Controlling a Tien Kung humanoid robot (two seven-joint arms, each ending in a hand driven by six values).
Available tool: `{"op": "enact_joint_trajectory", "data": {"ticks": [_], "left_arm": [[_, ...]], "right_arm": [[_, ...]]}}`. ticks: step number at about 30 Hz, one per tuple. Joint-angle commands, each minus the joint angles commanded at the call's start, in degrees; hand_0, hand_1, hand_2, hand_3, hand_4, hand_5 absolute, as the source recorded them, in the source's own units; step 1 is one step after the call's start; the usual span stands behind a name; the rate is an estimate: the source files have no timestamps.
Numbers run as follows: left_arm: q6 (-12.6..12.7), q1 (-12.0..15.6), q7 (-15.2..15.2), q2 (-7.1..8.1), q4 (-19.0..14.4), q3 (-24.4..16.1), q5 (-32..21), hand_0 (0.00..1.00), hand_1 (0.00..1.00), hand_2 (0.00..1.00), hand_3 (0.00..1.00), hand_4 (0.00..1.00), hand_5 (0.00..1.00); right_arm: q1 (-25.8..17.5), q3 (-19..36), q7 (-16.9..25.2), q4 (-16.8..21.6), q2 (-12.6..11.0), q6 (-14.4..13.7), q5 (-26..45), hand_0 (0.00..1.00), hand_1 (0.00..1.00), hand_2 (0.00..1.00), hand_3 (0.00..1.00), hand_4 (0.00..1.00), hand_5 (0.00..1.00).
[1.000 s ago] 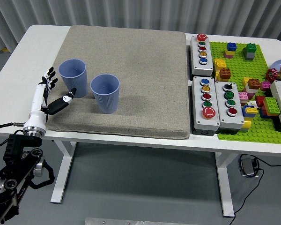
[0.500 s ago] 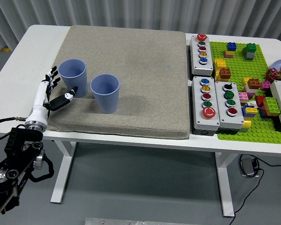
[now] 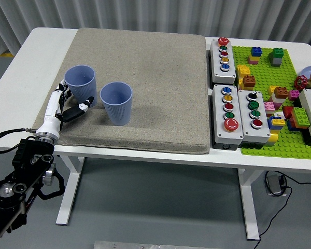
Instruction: Pick cup pour cup place
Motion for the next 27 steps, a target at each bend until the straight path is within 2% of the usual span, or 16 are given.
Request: {"op": "enact_joint_trajectory", "data": {"ticks": [27], "left_arm": [[0.22,-3.79,0.06,-0.34,2.36,0.65,-0.02,0.924,0.917,0.998,0.998,0.816,0.202]], "right_arm": [[0.43,0.64,-0.04,0.03,-0.17,0.27,-0.96,0.685,0.636,0.579,0.581,0.002,0.183]]}}
